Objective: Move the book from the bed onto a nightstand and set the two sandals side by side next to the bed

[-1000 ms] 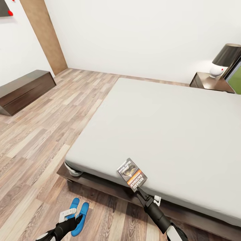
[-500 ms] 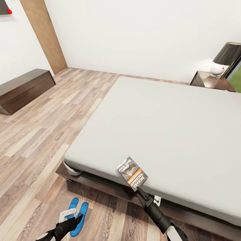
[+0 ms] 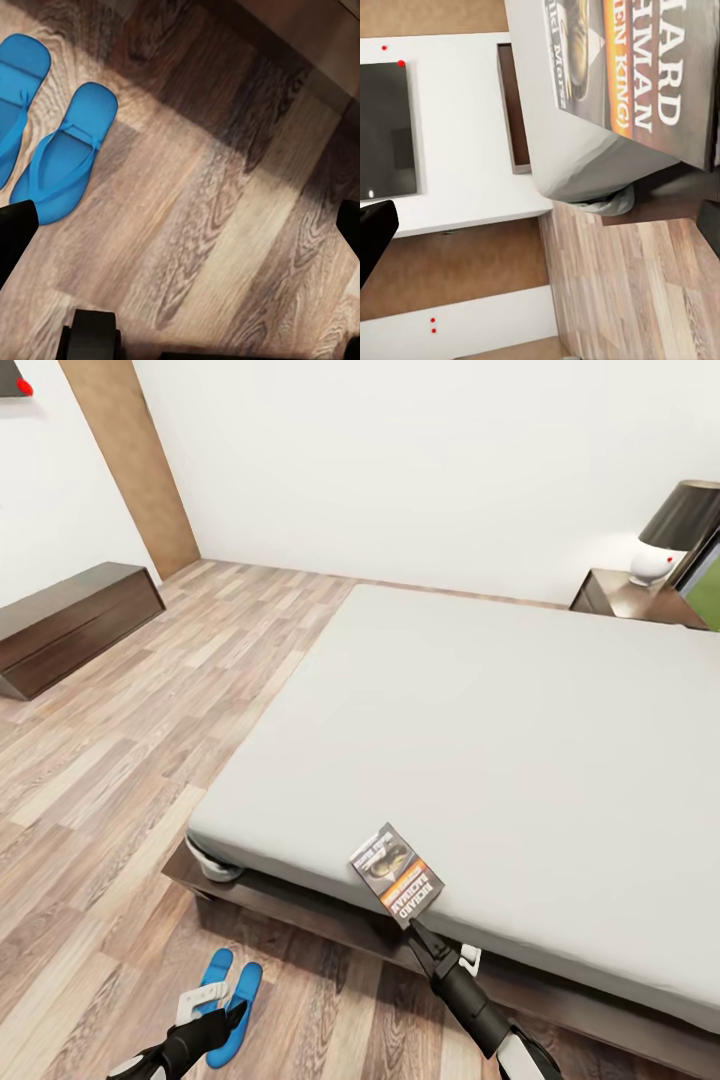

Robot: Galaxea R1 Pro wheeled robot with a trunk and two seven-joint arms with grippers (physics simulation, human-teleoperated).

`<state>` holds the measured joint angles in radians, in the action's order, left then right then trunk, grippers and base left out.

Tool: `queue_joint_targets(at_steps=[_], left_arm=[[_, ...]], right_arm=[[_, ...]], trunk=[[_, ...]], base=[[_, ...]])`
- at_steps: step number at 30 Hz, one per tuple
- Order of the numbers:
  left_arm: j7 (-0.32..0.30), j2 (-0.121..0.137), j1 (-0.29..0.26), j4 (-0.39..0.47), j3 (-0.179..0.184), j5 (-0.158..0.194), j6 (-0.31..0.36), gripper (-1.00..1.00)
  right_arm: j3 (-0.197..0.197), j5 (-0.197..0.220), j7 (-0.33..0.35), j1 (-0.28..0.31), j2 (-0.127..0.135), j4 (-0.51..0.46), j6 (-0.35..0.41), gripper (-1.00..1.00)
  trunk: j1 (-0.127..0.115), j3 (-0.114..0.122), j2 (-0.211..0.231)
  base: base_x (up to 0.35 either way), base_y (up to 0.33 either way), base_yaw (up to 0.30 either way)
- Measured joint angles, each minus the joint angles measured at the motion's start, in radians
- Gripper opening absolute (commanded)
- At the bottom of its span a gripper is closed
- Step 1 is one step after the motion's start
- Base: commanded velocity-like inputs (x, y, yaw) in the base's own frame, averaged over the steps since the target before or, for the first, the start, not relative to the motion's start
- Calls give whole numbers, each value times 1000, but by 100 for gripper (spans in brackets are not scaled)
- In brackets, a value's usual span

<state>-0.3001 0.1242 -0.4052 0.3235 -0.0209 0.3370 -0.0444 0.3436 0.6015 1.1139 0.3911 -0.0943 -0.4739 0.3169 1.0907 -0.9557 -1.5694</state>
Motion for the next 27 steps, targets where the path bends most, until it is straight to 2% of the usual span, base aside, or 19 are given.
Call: queue_joint_targets(at_steps=[27], left_arm=[[0,0,0,0,0,0,0,100]], right_arm=[[3,2,1,0,3,-3,1,100]], trunk=[[104,-85,-189]], base=[[0,0,0]])
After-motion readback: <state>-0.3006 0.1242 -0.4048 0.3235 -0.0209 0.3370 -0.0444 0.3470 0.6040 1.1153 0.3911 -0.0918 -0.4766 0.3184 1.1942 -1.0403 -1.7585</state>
